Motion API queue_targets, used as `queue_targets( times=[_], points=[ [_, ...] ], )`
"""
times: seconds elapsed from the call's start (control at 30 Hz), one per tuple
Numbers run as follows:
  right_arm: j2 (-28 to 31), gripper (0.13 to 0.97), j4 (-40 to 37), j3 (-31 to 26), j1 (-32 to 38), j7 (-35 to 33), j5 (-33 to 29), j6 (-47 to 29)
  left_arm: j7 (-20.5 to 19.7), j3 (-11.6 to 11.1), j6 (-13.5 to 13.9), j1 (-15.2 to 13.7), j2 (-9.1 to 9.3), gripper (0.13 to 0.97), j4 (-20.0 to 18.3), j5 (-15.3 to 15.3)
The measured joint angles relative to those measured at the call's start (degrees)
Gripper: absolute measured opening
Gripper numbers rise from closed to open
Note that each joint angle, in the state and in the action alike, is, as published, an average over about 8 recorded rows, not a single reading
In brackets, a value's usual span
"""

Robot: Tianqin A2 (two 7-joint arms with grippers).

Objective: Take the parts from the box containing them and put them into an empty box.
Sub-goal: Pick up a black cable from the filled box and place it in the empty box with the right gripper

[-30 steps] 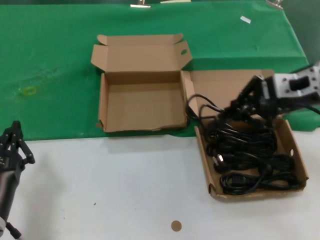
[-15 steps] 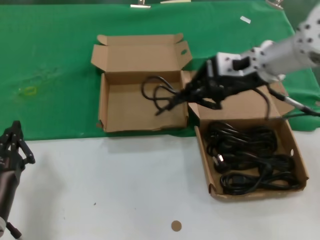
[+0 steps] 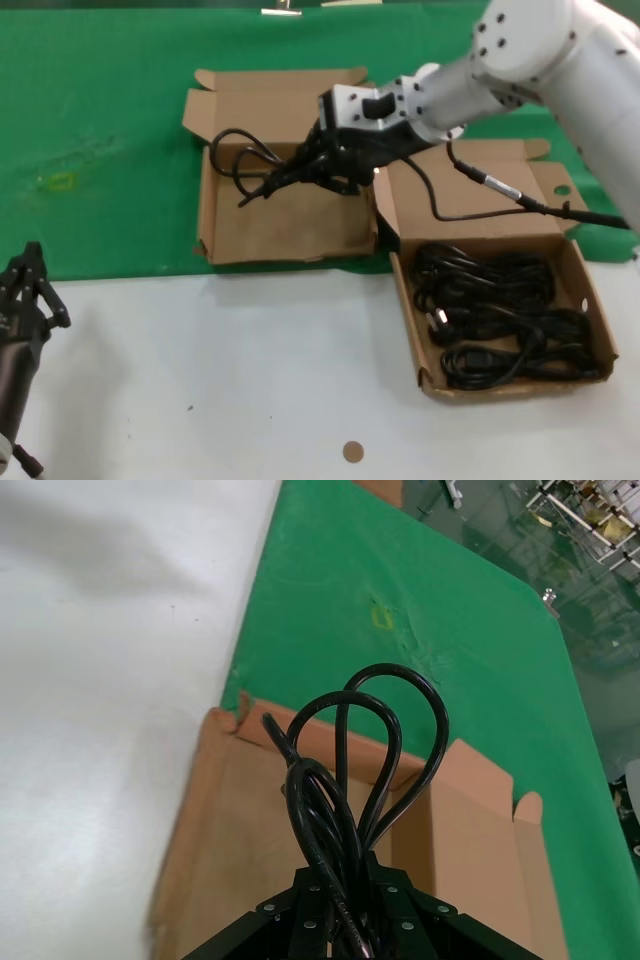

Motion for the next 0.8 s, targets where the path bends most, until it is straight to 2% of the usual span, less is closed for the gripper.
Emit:
queue_targets(
  times=[0.4,0.8],
  points=[
    [-5.51,0.193,-11.85,0.25,3.83,-6.04,0.69,4.82,0.00,0.00,0.00,0.00,0.00,0.144,0.00,0.00],
    [-7.46,0.236,-18.00,0.69,5.89,-9.72,1.29,6.98,0.00,0.00,0.00,0.00,0.00,0.144,0.00,0.00]
  ],
)
